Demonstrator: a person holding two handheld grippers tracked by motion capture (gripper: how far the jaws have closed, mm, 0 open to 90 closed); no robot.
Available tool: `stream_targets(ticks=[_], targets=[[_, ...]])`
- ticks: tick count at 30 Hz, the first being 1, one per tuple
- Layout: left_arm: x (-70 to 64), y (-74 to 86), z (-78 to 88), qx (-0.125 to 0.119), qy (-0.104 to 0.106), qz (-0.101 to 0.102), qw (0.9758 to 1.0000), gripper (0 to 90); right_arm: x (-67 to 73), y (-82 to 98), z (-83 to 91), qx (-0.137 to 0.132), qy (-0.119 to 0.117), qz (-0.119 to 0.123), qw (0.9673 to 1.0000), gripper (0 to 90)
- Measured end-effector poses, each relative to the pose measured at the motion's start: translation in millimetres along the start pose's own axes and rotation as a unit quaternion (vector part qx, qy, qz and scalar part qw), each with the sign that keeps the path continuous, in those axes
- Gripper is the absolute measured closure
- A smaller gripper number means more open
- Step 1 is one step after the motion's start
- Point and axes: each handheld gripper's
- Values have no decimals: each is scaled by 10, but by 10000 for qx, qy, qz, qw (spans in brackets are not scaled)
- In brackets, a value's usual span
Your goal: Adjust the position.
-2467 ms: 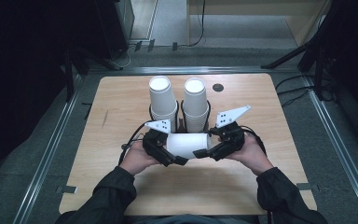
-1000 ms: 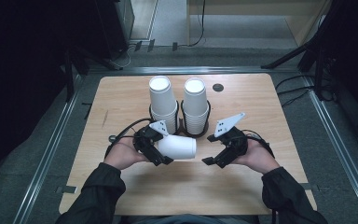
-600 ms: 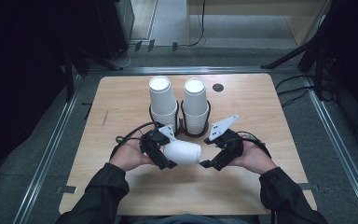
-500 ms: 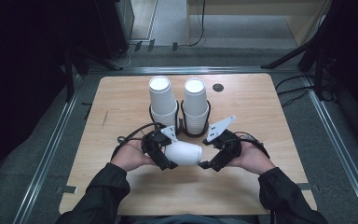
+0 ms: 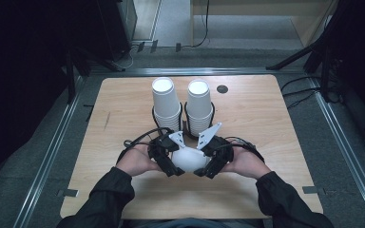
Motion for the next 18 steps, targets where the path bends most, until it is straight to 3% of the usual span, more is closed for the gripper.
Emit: stream_targets(ticks=[9, 11, 12, 15, 18], targets=[[-25, 13, -18, 16, -10, 51, 10000, 101, 7, -60, -86, 66, -186, 133, 9997, 230], [-21, 20, -15, 38, 68, 90, 9999, 98, 13, -62, -89, 54, -158, 151, 9997, 234], [-12, 27, -12, 54, 182, 158, 9997, 98, 14, -63, -87, 63, -222, 119, 9997, 237], [-13, 34, -8, 42, 234, 162, 9996, 81, 8, -64, -89, 49, -371, 101, 9992, 239], [-7, 35, 13, -169, 171, 191, 9995, 61, 9, -63, -75, 21, -343, 129, 9993, 235]])
Point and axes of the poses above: each handheld gripper's, and its own axes: z roughly backward along the jaws, y roughly out of its underside, x roughly to its left, and after that the axes turned 3 degrees about -y, right-handed
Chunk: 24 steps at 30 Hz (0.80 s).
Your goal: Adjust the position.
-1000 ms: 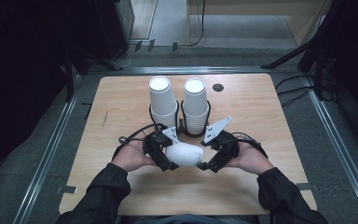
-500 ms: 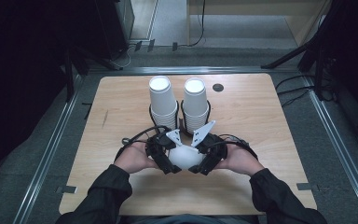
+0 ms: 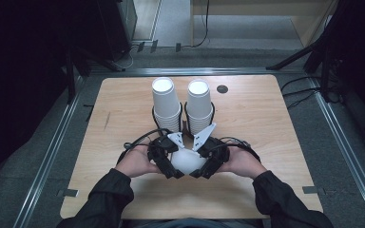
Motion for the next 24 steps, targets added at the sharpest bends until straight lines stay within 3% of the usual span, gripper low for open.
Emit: stream_targets(ticks=[3, 7, 11, 18, 24], targets=[[25, -11, 35, -196, 51, 172, 9996, 8, -18, 11, 25, -53, 51, 6, 10000, 235], [39, 11, 86, -346, -19, 164, 9993, 7, -29, 35, 54, -69, 54, -65, 9999, 234], [62, 44, 131, -454, 81, 182, 9988, 6, -48, 64, 112, -182, 84, -125, 9997, 233], [94, 82, 202, -668, 78, 229, 9975, 0, -76, 121, 250, -424, 152, -258, 9987, 233], [139, 164, 249, -945, 191, 392, 9946, 0, -85, 157, 333, -557, 187, -319, 9978, 233]])
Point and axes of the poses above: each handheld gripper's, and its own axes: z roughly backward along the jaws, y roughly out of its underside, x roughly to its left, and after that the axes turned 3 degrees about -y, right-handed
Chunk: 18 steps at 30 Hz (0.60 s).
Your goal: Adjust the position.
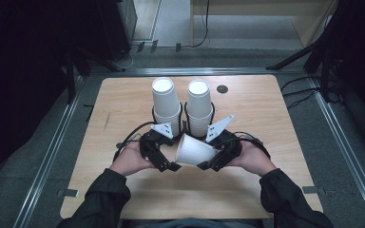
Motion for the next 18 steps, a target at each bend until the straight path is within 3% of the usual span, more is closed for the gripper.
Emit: stream_targets(ticks=[3, 6, 12, 18], targets=[[12, 20, 15, -83, -11, 47, 10000, 0, -3, 9, 21, -33, 4, -15, 10000, 233], [40, 55, 64, -401, -20, 159, 9991, 0, 0, 25, 65, -130, 63, -36, 9999, 232], [59, 61, 104, -792, 27, 207, 9966, 0, 5, 42, 124, -364, 187, 62, 9991, 232], [29, -2, 55, -925, 169, 234, 9953, 0, 22, 51, 150, -538, 182, 56, 9984, 232]])
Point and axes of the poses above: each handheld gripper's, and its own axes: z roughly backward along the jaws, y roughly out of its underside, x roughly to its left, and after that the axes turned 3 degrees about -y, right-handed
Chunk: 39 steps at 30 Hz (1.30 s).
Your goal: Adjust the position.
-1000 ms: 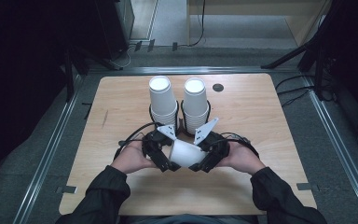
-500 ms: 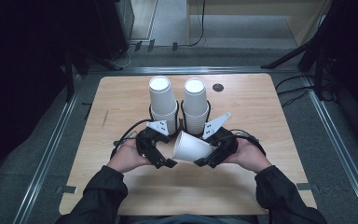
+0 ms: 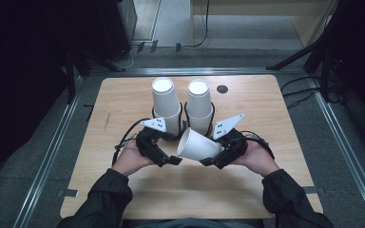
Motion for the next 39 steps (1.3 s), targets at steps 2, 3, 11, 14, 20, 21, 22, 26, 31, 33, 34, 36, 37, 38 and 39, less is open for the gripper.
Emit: stream_targets(ticks=[2, 3, 11, 14, 20, 21, 22, 26, 31, 33, 34, 36, 37, 38, 39], targets=[[-16, -27, -34, 11, 56, -22, 10000, 0, 9, -3, -5, -4, -9, 31, 10000, 232], [-21, -38, -48, 2, 98, -22, 9999, 0, 14, -2, -11, -3, -1, 35, 10000, 232], [-19, -107, -131, -223, 292, 163, 9992, 0, 42, -19, -64, -46, -31, 73, 10000, 233], [-35, -134, -181, -255, 459, 243, 9983, 0, 53, -42, -105, -57, -64, 122, 9999, 232], [-57, -142, -120, -248, 432, 109, 9987, 101, 60, -37, -116, -24, -131, 200, 9997, 235], [-57, -147, -111, -214, 444, 92, 9987, 113, 64, -34, -116, -23, -136, 200, 9997, 235], [-57, -150, -106, -188, 449, 95, 9988, 125, 63, -33, -118, -32, -143, 229, 9996, 236], [-45, -157, -92, -96, 525, 110, 9985, 154, 70, -32, -120, -33, -166, 237, 9996, 238], [-81, -179, -74, 41, 406, -33, 9992, 169, 87, -41, -138, 55, -137, 236, 9996, 234], [-80, -181, -66, 73, 413, -32, 9991, 169, 87, -41, -140, 59, -176, 197, 9996, 231], [-91, -187, -54, 115, 350, -61, 9993, 169, 83, -45, -136, 86, -194, 110, 9997, 207], [-91, -189, -36, 136, 335, -23, 9993, 168, 81, -39, -126, 89, -237, 45, 9997, 164], [-90, -187, -22, 150, 276, -77, 9995, 168, 83, -34, -117, 89, -227, 22, 9997, 157], [-86, -185, -9, 189, 257, -100, 9994, 168, 82, -27, -108, 114, -220, -12, 9997, 151], [-81, -183, 4, 224, 225, -119, 9994, 168, 78, -20, -102, 114, -183, -18, 9998, 149]])
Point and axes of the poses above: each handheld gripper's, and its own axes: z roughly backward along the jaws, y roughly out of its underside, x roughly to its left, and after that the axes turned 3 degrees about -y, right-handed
